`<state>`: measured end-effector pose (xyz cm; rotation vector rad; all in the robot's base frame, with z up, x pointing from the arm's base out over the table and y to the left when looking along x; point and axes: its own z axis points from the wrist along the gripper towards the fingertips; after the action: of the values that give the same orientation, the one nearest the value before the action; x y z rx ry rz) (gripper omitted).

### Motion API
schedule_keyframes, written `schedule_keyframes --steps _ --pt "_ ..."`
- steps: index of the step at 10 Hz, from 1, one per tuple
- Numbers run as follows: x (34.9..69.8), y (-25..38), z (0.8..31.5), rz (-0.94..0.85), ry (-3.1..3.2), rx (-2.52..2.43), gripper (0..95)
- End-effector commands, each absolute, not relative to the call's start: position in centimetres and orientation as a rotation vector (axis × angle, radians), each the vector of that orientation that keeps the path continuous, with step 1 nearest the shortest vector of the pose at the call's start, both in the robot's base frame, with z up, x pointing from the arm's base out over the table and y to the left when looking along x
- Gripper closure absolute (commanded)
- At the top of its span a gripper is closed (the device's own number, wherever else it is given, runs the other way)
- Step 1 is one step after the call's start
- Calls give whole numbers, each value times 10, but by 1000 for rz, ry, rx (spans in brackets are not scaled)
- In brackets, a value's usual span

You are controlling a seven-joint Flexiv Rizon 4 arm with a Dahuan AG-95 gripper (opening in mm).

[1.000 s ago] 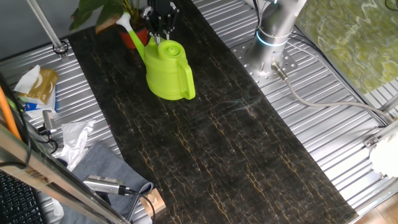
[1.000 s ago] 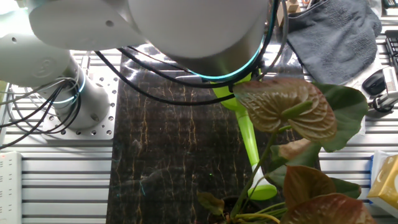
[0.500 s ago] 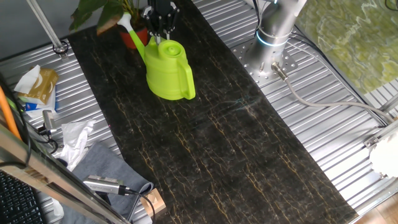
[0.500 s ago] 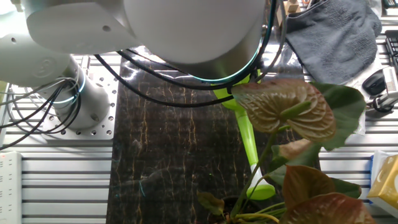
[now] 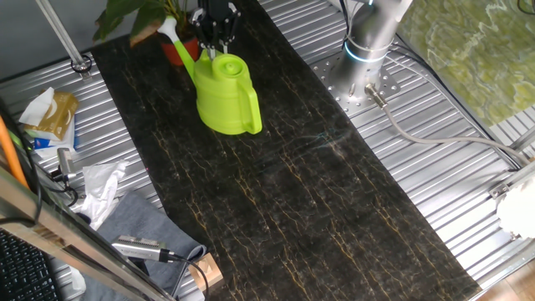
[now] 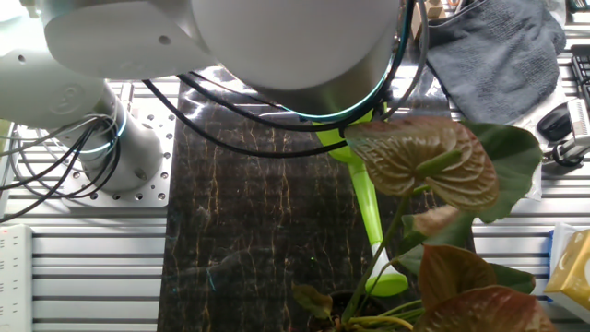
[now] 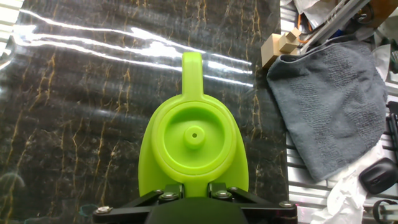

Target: Water the plant

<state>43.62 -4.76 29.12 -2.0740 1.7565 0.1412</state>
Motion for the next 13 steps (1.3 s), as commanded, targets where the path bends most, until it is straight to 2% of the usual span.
schedule_keyframes --steps 1,13 --pt "435 -47 292 137 1772 -2077 950" --pt "435 -47 292 113 1934 -2086 950"
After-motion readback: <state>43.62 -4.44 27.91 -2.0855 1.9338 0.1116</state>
